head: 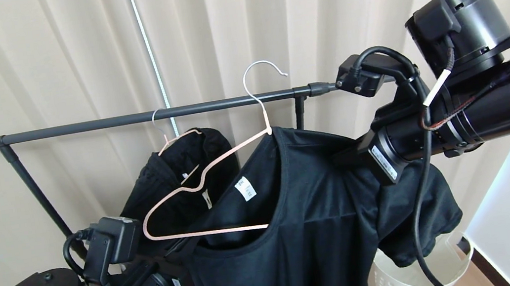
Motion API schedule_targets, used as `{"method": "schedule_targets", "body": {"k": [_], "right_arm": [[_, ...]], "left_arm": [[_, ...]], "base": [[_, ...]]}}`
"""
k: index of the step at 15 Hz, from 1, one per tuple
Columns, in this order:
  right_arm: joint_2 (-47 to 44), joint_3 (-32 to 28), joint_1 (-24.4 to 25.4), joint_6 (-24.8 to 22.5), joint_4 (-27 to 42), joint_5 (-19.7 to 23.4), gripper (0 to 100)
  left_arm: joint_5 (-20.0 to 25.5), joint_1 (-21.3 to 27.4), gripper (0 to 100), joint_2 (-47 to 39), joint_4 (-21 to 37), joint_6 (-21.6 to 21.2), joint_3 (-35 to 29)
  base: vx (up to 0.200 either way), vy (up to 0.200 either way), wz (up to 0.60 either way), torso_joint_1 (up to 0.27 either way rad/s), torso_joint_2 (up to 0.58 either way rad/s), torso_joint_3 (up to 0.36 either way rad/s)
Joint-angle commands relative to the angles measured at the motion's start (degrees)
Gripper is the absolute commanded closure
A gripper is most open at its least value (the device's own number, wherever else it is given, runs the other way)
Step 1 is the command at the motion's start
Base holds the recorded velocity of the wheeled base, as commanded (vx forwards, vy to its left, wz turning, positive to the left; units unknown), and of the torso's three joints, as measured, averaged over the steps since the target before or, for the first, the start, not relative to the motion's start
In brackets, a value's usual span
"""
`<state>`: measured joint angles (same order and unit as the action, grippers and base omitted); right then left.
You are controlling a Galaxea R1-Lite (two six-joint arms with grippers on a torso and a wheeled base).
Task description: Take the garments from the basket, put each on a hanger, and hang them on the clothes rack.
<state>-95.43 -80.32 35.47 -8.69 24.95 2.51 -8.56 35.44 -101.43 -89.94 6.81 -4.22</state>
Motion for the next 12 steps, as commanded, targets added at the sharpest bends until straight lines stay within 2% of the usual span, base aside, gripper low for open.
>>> {"method": "schedule_targets", "body": {"k": [1,7,10,12], "right_arm": [[1.12,1.13,-0.05,-0.1,0.01,-0.05,100],[4.64,3.51,-0.67,-0.36,0.09,-0.31,100],[6.04,4.83,-0.76,-0.45,0.09,-0.4,100],[7.1,5.7,-1.2,-0.54,0.09,-0.4,100]], "left_arm": [[0.21,-0.9,100,0.0,-0.06,0.04,0.0],[0.82,-3.8,100,0.0,-0.06,0.04,-0.53],[4.25,-6.7,100,0.53,-0.06,0.13,-0.62],[4.34,-7.84,100,0.62,-0.06,0.13,-0.79]], "base": [[0.0,0.0,0.0,0.0,0.0,0.0],[0.0,0.0,0.0,0.0,0.0,0.0],[0.0,0.0,0.0,0.0,0.0,0.0],[0.0,0.0,0.0,0.0,0.0,0.0]]}}
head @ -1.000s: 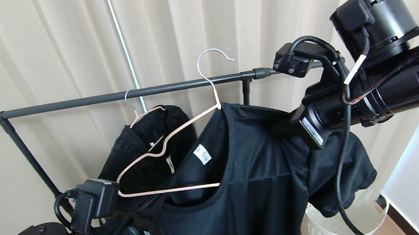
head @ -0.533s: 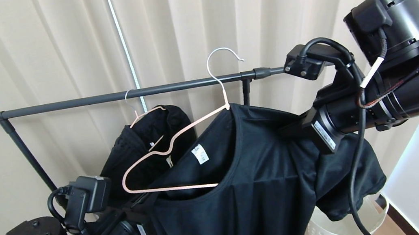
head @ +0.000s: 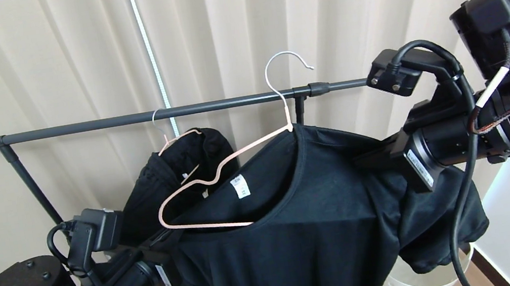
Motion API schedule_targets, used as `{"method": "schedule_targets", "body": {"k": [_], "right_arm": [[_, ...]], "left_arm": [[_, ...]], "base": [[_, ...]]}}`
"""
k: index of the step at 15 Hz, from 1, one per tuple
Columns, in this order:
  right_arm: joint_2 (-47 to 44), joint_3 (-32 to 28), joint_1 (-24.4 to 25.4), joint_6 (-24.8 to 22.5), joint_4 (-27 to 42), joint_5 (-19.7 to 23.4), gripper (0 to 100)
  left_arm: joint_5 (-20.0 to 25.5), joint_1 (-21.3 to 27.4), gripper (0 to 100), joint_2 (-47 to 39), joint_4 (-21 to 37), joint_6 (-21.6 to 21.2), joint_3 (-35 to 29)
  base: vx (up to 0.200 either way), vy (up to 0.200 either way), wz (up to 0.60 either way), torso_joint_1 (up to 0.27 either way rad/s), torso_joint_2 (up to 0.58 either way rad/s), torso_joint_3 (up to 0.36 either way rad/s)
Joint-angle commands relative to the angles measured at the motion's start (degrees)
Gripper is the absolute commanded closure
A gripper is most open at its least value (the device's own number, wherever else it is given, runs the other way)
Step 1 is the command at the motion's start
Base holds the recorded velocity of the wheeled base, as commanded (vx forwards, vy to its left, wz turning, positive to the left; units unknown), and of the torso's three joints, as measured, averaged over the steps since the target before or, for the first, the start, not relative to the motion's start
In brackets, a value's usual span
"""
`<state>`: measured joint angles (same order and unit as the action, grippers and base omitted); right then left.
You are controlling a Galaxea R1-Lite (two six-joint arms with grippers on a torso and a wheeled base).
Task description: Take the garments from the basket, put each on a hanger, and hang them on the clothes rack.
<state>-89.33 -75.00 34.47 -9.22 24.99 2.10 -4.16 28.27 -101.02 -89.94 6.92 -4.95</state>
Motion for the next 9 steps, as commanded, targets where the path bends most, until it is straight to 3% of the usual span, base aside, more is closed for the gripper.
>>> {"method": "schedule_targets", "body": {"k": [1,9], "right_arm": [[1.27,0.82,-0.29,-0.01,-0.03,0.01,100],[4.87,4.07,-0.99,-3.62,-2.14,-0.34,100]], "left_arm": [[-0.06,-1.02,100,0.21,-0.06,0.02,-0.32],[2.4,-3.57,100,0.74,-0.06,0.11,-0.5]], "base": [[0.0,0.0,0.0,0.0,0.0,0.0],[0.0,0.0,0.0,0.0,0.0,0.0]]}}
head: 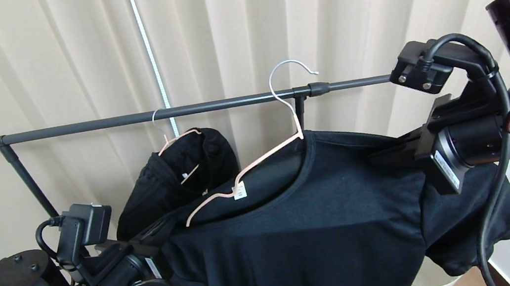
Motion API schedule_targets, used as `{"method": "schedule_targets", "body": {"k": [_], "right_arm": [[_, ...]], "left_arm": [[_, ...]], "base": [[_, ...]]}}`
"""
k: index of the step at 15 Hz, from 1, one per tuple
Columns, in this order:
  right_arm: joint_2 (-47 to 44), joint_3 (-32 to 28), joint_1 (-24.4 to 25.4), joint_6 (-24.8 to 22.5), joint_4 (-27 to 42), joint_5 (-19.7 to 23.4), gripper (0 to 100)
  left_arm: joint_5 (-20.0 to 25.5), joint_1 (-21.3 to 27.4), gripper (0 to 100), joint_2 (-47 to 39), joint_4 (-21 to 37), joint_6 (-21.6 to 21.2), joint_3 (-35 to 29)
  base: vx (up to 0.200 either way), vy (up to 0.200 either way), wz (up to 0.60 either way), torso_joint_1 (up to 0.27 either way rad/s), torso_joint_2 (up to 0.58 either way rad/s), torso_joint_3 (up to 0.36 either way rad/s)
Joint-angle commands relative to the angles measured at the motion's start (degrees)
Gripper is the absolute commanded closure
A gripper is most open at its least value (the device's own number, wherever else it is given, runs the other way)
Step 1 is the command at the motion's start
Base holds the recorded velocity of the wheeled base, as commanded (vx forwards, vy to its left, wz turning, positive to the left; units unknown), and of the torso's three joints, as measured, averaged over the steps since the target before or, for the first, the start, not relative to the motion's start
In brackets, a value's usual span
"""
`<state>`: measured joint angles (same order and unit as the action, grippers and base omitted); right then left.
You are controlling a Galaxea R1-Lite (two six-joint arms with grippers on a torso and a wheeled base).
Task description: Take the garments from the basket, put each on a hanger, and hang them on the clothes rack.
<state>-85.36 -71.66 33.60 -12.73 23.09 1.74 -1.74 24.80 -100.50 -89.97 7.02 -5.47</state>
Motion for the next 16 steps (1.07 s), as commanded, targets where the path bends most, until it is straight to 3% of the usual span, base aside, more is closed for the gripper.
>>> {"method": "schedule_targets", "body": {"k": [1,5,7,8,9,11,13,16], "right_arm": [[1.07,0.99,-0.11,-0.28,-0.68,0.01,100],[1.86,9.69,-0.02,-2.83,-9.55,0.01,100],[1.69,15.05,0.33,-2.74,-17.64,0.1,100],[1.69,15.05,0.33,-2.74,-17.64,0.1,100],[1.42,20.06,1.82,-2.65,-25.2,0.28,100],[0.98,22.7,2.53,-2.39,-28.89,0.37,100],[0.19,27.36,3.49,0.42,-36.8,0.72,100],[-1.57,28.15,5.16,1.92,-39.88,0.37,100]], "left_arm": [[-0.01,-0.1,100,0.22,-0.03,0.01,-0.06],[-0.01,0.08,100,2.68,-0.03,0.01,-0.33],[-0.1,0.17,100,4.26,0.85,-0.25,-1.65],[-0.1,0.17,100,4.26,0.85,-0.25,-1.65],[-0.37,0.25,100,7.07,7.17,-0.87,-3.84],[-0.63,0.34,100,9.18,11.3,-0.87,-5.07],[-0.81,0.34,100,12.26,18.25,-0.96,-7.45],[-1.33,0.43,100,12.52,20.45,-0.96,-8.33]], "base": [[0.0,0.0,0.0,0.0,0.0,0.0],[0.0,0.0,0.0,0.0,0.0,0.0],[0.0,0.0,0.0,0.0,0.0,0.0],[0.0,0.0,0.0,0.0,0.0,0.0],[0.0,0.0,0.0,0.0,0.0,0.0],[0.0,0.0,0.0,0.0,0.0,0.0],[0.0,0.0,0.0,0.0,0.0,0.0],[0.0,0.0,0.0,0.0,0.0,0.0]]}}
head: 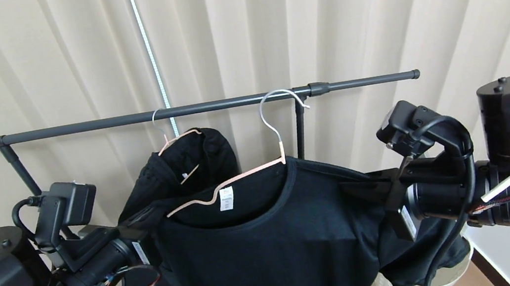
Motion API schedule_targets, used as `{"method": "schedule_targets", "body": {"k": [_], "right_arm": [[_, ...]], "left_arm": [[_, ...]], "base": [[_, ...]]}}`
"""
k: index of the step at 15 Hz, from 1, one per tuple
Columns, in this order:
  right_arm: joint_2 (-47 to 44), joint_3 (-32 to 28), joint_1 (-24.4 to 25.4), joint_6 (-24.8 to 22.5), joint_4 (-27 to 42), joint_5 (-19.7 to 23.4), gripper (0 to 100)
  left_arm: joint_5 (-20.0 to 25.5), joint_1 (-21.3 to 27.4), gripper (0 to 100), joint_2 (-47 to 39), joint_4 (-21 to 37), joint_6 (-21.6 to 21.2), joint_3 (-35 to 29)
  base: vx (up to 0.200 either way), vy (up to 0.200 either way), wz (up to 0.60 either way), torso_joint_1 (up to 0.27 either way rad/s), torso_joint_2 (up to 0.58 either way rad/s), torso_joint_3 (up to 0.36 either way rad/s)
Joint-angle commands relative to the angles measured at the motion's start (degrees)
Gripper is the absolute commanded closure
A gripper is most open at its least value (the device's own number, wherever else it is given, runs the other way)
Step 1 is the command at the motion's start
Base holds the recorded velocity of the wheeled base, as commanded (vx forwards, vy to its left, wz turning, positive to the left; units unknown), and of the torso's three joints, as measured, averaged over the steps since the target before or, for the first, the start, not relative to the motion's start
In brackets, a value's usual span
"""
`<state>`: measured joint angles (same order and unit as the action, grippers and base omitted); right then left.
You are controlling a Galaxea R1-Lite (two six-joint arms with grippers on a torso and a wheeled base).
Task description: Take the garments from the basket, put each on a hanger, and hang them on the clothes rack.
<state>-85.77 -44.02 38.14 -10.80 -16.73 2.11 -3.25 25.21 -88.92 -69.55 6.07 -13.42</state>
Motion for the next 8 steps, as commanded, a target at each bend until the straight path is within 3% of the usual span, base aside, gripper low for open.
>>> {"method": "schedule_targets", "body": {"k": [1,7,8], "right_arm": [[-1.59,1.13,0.88,0.08,-0.24,0.09,100],[-6.42,1.66,0.97,5.88,-7.09,0.35,100],[-8.01,2.01,0.97,6.23,-9.55,0.35,100]], "left_arm": [[-1.05,0.01,100,0.94,0.11,-0.01,-0.82],[-1.32,-0.16,100,1.03,10.4,-0.09,-6.79],[-1.4,0.1,100,1.91,18.22,-0.36,-11.89]], "base": [[0.0,0.0,0.0,0.0,0.0,0.0],[0.0,0.0,0.0,0.0,0.0,0.0],[0.0,0.0,0.0,0.0,0.0,0.0]]}}
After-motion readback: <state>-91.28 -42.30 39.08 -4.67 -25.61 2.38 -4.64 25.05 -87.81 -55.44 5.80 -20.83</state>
